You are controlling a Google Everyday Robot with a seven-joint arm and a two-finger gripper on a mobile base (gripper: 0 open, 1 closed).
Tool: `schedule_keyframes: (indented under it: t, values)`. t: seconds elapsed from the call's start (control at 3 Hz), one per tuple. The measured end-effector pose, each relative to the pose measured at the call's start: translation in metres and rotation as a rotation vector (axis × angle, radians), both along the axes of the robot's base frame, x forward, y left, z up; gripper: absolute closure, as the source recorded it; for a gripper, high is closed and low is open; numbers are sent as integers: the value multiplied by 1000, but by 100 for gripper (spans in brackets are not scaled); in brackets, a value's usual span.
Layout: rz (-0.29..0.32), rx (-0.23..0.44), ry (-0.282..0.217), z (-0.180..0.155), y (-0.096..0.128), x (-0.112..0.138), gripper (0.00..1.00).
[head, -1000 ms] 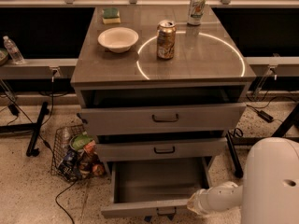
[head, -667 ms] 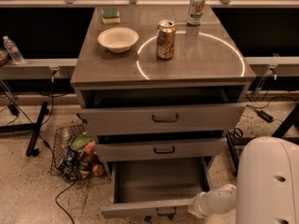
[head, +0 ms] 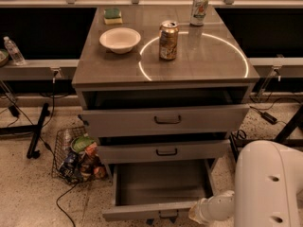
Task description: Close bottom drawer
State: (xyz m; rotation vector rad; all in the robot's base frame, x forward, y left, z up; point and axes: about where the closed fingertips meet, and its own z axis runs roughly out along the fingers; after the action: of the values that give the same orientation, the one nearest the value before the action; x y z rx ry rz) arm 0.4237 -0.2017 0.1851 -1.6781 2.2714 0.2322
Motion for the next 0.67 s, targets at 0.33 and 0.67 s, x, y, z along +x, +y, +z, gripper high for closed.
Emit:
schedule_keyframes:
  t: [0.33, 0.67]
  values:
    - [6, 10, -35, -11, 3, 11, 100]
    - [33, 14, -100, -8, 9, 37, 100]
